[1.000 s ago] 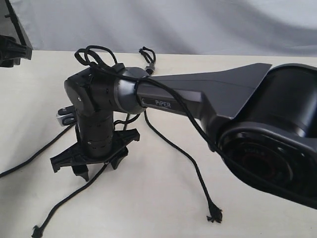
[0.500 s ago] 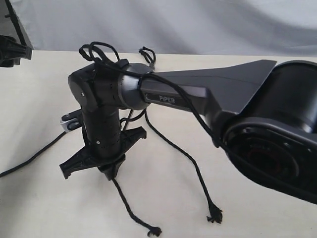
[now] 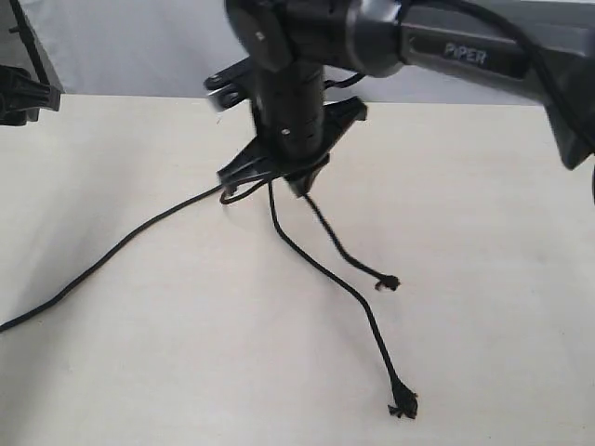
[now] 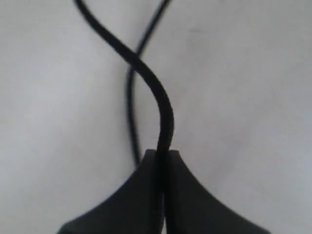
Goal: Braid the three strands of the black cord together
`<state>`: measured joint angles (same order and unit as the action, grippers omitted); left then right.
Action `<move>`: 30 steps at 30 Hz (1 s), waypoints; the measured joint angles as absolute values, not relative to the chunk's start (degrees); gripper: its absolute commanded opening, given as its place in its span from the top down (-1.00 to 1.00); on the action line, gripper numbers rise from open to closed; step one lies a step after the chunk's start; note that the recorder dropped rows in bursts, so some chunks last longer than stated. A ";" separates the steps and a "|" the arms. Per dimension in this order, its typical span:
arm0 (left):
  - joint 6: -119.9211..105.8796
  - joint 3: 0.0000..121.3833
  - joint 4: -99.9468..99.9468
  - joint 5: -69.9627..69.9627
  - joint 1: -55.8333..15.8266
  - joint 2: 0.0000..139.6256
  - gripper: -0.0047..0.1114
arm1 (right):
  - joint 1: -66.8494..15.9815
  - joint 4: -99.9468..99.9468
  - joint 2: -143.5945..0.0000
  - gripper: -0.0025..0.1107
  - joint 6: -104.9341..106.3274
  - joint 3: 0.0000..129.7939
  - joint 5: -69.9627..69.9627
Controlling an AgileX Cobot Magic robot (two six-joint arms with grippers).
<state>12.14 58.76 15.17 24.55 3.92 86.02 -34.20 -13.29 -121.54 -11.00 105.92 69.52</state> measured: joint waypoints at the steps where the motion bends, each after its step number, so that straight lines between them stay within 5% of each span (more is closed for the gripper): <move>1: 12.14 58.76 14.99 24.55 3.92 86.02 -0.08 | -32.37 -13.69 -121.54 0.96 -11.00 105.92 69.54; 10: 12.14 58.76 15.01 24.30 3.92 86.02 -0.08 | -21.84 -13.30 -128.43 0.96 -11.53 105.92 69.77; 30: 12.14 58.76 15.01 23.65 3.92 86.02 -0.08 | -21.15 -10.67 -128.99 0.96 -6.48 105.82 69.88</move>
